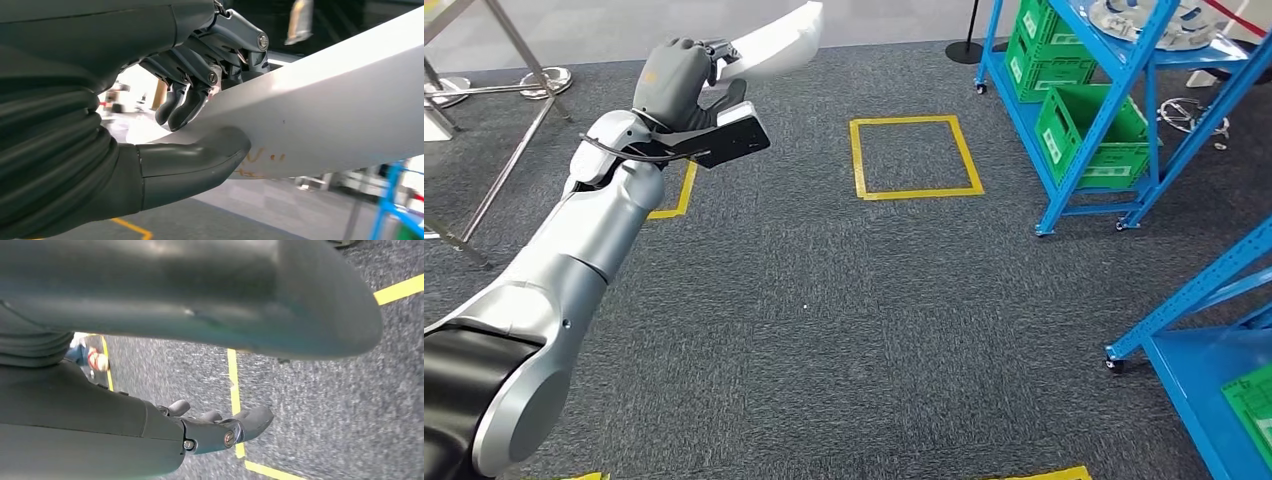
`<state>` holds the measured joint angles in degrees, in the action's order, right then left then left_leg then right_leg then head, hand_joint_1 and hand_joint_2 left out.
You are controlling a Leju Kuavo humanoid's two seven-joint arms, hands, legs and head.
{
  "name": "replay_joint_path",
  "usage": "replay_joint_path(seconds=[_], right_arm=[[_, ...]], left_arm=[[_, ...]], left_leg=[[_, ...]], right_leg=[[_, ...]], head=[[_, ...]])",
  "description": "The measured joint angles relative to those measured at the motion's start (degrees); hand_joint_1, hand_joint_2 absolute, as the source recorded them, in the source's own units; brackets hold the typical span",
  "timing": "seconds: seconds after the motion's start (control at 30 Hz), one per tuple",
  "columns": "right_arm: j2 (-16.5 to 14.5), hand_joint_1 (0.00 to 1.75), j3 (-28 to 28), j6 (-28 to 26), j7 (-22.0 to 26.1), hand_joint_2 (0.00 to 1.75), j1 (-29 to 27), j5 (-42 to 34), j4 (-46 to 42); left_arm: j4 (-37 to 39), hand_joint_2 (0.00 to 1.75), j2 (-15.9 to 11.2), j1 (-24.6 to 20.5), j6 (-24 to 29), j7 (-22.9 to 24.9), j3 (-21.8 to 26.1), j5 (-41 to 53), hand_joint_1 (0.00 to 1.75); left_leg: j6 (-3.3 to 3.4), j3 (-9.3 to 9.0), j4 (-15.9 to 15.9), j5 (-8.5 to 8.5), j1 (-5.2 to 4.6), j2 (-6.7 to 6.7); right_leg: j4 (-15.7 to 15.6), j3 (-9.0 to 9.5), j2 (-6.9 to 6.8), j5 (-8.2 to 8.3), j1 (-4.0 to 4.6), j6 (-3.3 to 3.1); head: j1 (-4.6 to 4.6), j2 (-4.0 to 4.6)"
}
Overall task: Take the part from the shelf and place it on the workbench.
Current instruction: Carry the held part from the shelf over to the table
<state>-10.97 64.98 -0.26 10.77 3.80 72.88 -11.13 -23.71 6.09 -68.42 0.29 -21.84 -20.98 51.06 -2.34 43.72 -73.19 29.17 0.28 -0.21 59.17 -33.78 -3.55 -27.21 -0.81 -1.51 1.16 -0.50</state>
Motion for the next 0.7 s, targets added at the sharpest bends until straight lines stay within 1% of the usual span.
replay_joint_path(seconds=[0.03, 0.07, 0.1, 0.13, 0.17, 0.23, 0.27, 0.3, 0.33, 0.37, 0.4, 0.43, 0.47, 0.5, 0.53, 0.57, 0.6, 0.63, 0.67, 0.7], right_arm=[[0.0, 0.0, 0.0, 0.03, 0.0, 0.0, 0.01, 0.01, 0.0], [0.0, 0.0, 0.0, 0.05, 0.0, 0.0, 0.01, 0.01, 0.0], [0.01, 0.0, 0.0, 0.07, -0.01, 0.0, 0.0, 0.0, 0.0], [0.01, 0.0, 0.0, 0.07, -0.01, 0.0, 0.03, -0.01, 0.0], [0.01, 0.0, 0.0, 0.07, -0.02, 0.0, 0.06, -0.02, 0.01], [-0.02, 0.0, 0.0, 0.04, -0.02, 0.0, 0.2, -0.03, 0.01], [-0.03, 0.0, 0.0, -0.01, -0.01, 0.0, 0.26, -0.04, 0.01], [-0.04, 0.0, -0.01, -0.08, 0.0, 0.0, 0.29, -0.04, 0.01], [-0.04, 0.0, -0.01, -0.16, 0.01, 0.0, 0.26, -0.05, 0.02], [-0.04, 0.0, -0.01, -0.23, 0.01, 0.0, 0.19, -0.05, 0.02], [-0.04, 0.0, -0.01, -0.28, 0.01, 0.0, 0.09, -0.06, 0.02], [-0.04, 0.0, -0.01, -0.3, 0.0, 0.0, 0.01, -0.07, 0.02], [-0.04, 0.0, 0.0, -0.32, 0.01, 0.0, -0.03, -0.08, 0.02], [-0.04, 0.0, 0.0, -0.33, 0.01, 0.0, -0.05, -0.09, 0.02], [-0.04, 0.0, 0.0, -0.34, 0.02, 0.0, -0.05, -0.1, 0.02], [-0.04, 0.0, 0.0, -0.35, 0.03, 0.0, -0.04, -0.1, 0.02], [-0.04, 0.0, -0.01, -0.35, 0.03, 0.0, -0.04, -0.12, 0.02], [-0.04, 0.0, -0.01, -0.35, 0.04, 0.0, -0.03, -0.14, 0.02], [-0.04, 0.0, -0.02, -0.35, 0.04, 0.0, 0.02, -0.16, 0.02], [-0.04, 0.0, -0.02, -0.35, 0.04, 0.0, 0.07, -0.19, 0.02]], left_arm=[[0.01, 1.75, -0.12, -0.01, -0.02, 0.02, 0.0, 0.0, 1.45], [0.0, 1.75, -0.2, -0.06, -0.03, 0.04, 0.0, 0.0, 1.45], [-0.02, 1.75, -0.16, -0.11, -0.05, 0.04, -0.01, -0.01, 1.45], [-0.02, 1.75, -0.14, -0.16, -0.07, 0.03, -0.01, -0.01, 1.45], [-0.01, 1.75, -0.18, -0.2, -0.09, 0.01, -0.02, -0.02, 1.45], [-0.01, 1.75, -0.43, -0.26, -0.11, -0.03, -0.02, -0.05, 1.45], [-0.03, 1.75, -0.55, -0.37, -0.09, -0.07, -0.02, -0.07, 1.45], [-0.04, 1.75, -0.55, -0.5, -0.07, -0.12, -0.02, -0.08, 1.45], [-0.03, 1.75, -0.43, -0.6, -0.03, -0.18, -0.03, -0.09, 1.45], [0.04, 1.75, -0.31, -0.62, -0.01, -0.27, -0.04, -0.09, 1.45], [0.15, 1.75, -0.16, -0.53, 0.01, -0.33, -0.05, -0.09, 1.45], [0.28, 1.75, -0.08, -0.39, 0.02, -0.38, -0.06, -0.09, 1.45], [0.43, 1.75, -0.09, -0.26, 0.02, -0.4, -0.07, -0.09, 1.45], [0.54, 1.75, -0.13, -0.2, 0.02, -0.4, -0.07, -0.09, 1.45], [0.6, 1.75, -0.17, -0.18, 0.03, -0.4, -0.07, -0.09, 1.45], [0.62, 1.75, -0.2, -0.19, 0.03, -0.43, -0.07, -0.09, 1.45], [0.64, 1.75, -0.2, -0.21, 0.04, -0.46, -0.07, -0.09, 1.45], [0.67, 1.75, -0.19, -0.23, 0.04, -0.5, -0.07, -0.09, 1.45], [0.7, 1.75, -0.21, -0.23, 0.04, -0.54, -0.07, -0.09, 1.45], [0.74, 1.75, -0.31, -0.23, 0.04, -0.55, -0.07, -0.09, 1.45]], left_leg=[[0.06, -1.92, 3.54, -1.76, 0.01, 0.76], [0.19, -4.11, 7.58, -3.08, -0.22, 2.25], [0.54, -5.93, 10.9, -4.05, -0.39, 3.38], [0.91, -7.02, 12.94, -4.43, -0.6, 4.11], [1.3, -7.37, 13.69, -4.32, -0.82, 4.2], [2.1, -7.39, 13.89, -4.53, -0.79, 2.49], [2.45, -7.45, 14.02, -4.61, -0.68, 1.76], [2.81, -7.53, 14.16, -4.73, -0.51, 1.03], [3.08, -7.6, 14.25, -4.82, -0.34, 0.32], [3.25, -7.55, 14.24, -4.82, -0.31, -0.43], [3.38, -7.52, 14.21, -4.84, -0.33, -1.24], [3.42, -7.5, 14.17, -4.82, -0.38, -2.12], [3.44, -7.48, 14.1, -4.81, -0.43, -3.0], [3.43, -7.48, 14.01, -4.81, -0.46, -3.86], [3.39, -7.49, 13.91, -4.81, -0.46, -4.67], [3.29, -7.46, 13.83, -4.81, -0.4, -5.45], [3.08, -7.36, 13.74, -4.82, -0.4, -6.22], [2.75, -7.2, 13.73, -4.9, -0.34, -6.9], [2.36, -7.03, 13.8, -5.01, -0.25, -7.56], [1.92, -6.88, 13.95, -5.17, -0.17, -8.21]], right_leg=[[0.04, 0.12, -0.68, -0.14, 0.0, 0.13], [0.1, 0.26, -1.34, -0.32, 0.11, 0.35], [0.19, 0.39, -1.95, -0.54, 0.27, 0.63], [0.24, 0.54, -2.54, -0.73, 0.45, 0.92], [0.24, 0.69, -3.17, -0.88, 0.61, 1.21], [0.22, 1.02, -4.31, -1.21, 0.55, 1.83], [0.64, 1.01, -3.78, -1.67, 0.4, 2.15], [2.03, 0.51, -2.47, -2.63, 0.22, 2.44], [4.57, -0.61, -0.62, -4.05, 0.05, 2.65], [8.24, -2.36, 1.27, -5.73, -0.04, 2.77], [12.14, -4.4, 2.38, -7.2, -0.08, 2.83], [15.1, -6.12, 2.92, -7.93, -0.04, 2.84], [16.23, -7.07, 3.19, -7.6, 0.0, 2.77], [14.97, -6.88, 3.39, -6.15, 0.03, 2.63], [11.77, -5.7, 3.85, -4.0, 0.03, 2.43], [7.66, -4.01, 5.06, -2.03, -0.03, 2.2], [4.07, -2.47, 6.22, -0.63, -0.07, 2.07], [1.69, -1.39, 7.06, 0.07, -0.06, 1.99], [0.62, -0.88, 7.49, 0.12, 0.03, 1.91], [0.47, -0.76, 7.0, 0.15, 0.17, 1.81]], head=[[0.02, 0.0], [0.05, 0.0], [0.04, 0.0], [-0.01, 0.0], [-0.08, 0.0], [-0.19, 0.0], [-0.23, 0.0], [-0.33, 0.0], [-0.49, 0.0], [-0.68, 0.0], [-0.85, 0.0], [-0.96, 0.0], [-1.01, 0.0], [-1.04, 0.0], [-1.07, 0.0], [-1.09, 0.0], [-1.11, 0.0], [-1.14, 0.0], [-1.14, 0.0], [-1.15, 0.0]])
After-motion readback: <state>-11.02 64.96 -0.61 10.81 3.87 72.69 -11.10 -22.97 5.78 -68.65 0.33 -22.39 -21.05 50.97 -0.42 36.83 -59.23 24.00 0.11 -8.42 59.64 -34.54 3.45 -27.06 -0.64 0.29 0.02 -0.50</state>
